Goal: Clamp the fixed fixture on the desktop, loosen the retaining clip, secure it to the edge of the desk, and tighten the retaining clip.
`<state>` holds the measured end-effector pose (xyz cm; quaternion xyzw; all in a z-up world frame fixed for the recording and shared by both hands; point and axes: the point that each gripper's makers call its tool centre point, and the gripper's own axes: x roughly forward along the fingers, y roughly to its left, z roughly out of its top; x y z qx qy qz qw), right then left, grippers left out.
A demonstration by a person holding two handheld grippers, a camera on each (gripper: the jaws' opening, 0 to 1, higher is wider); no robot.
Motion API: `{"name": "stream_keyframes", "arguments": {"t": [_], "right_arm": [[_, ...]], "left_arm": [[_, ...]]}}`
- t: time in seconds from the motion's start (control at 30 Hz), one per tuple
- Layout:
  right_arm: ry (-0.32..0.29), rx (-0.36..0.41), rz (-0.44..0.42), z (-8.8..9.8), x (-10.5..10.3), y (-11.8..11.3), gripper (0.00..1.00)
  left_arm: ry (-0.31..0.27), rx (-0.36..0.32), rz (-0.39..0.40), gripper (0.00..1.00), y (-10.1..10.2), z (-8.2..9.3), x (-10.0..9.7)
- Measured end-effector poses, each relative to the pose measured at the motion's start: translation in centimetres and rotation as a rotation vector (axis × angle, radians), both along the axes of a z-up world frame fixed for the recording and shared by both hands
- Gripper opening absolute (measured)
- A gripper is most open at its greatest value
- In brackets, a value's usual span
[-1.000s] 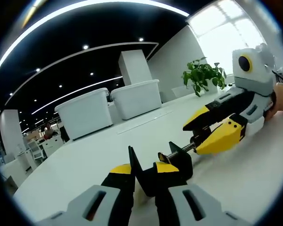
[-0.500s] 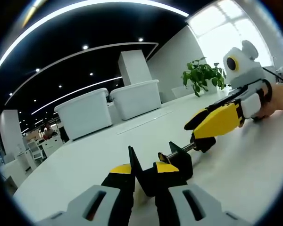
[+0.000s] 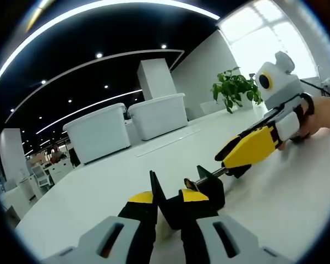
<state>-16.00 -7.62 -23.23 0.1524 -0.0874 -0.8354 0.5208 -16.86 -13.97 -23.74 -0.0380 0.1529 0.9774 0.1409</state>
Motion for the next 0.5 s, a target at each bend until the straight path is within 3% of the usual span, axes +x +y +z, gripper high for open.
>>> {"name": "stream_keyframes", "arguments": {"t": [0.07, 0.33, 0.5], "right_arm": [[0.006, 0.005, 0.014, 0.0, 0.3, -0.2, 0.24], [0.220, 0.061, 0.040, 0.4, 2.0, -0.5, 0.23], [0.394, 0.130, 0.044, 0.6, 2.4, -0.9, 0.23]], "left_arm": [[0.000, 0.000, 0.000, 0.16, 0.0, 0.0, 0.0], [0.000, 0.000, 0.001, 0.16, 0.0, 0.0, 0.0], [0.000, 0.000, 0.005, 0.16, -0.1, 0.0, 0.0]]}}
